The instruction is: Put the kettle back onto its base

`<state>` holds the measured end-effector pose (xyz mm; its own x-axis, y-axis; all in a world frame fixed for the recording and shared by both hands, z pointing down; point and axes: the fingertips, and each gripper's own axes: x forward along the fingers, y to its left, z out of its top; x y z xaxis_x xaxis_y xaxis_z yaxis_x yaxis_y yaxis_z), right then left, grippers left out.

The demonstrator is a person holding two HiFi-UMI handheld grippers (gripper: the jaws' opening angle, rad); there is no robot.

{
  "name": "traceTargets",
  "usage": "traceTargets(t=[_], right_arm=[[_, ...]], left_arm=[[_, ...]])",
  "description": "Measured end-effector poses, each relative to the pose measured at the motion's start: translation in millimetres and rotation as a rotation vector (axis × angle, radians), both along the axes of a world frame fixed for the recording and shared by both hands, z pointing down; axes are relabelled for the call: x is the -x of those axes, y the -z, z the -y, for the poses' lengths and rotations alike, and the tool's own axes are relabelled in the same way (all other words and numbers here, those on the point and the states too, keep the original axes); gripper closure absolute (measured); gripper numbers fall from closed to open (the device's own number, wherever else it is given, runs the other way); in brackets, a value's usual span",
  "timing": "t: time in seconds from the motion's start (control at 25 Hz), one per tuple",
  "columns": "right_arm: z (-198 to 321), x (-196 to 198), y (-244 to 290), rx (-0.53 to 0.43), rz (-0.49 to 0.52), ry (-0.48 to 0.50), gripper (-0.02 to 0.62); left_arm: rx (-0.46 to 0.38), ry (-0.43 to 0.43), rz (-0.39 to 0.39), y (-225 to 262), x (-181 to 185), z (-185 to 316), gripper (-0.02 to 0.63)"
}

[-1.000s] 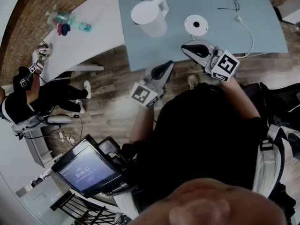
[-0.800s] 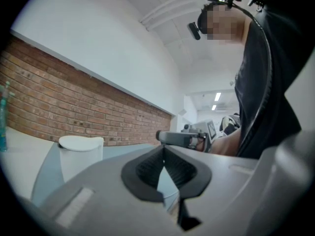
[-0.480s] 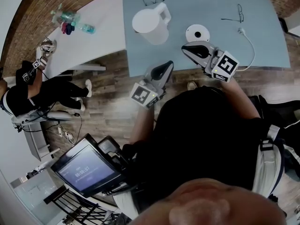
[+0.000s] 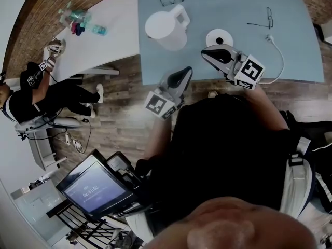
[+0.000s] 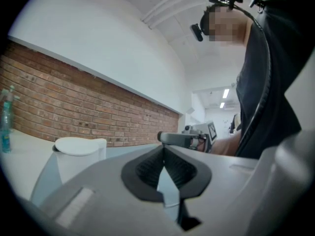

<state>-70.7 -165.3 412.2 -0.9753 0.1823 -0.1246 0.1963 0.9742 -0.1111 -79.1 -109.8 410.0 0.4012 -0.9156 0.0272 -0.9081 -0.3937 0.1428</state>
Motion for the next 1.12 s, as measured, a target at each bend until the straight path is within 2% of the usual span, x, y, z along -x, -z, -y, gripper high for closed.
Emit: traceTargets(t=[0.56,0.84,1.12], right_arm=[[7.1,19.2,-8.9,0.023,0.004,0.063,0.592],[12.6,26.8,-5.8,0.015,-0.003,0.038,0.592],[21.0,36.2,-3.1,-0.002,-0.01,-0.001,0.592]], left_arm=[[0.018,0.066,0.004,-7.3,14.8,3.5,0.604],[0.018,0.043,-0.009,-7.1,22.9,6.8,0.604],[-0.019,0.012,0.0,2.5,39.7,17.5,0.604]])
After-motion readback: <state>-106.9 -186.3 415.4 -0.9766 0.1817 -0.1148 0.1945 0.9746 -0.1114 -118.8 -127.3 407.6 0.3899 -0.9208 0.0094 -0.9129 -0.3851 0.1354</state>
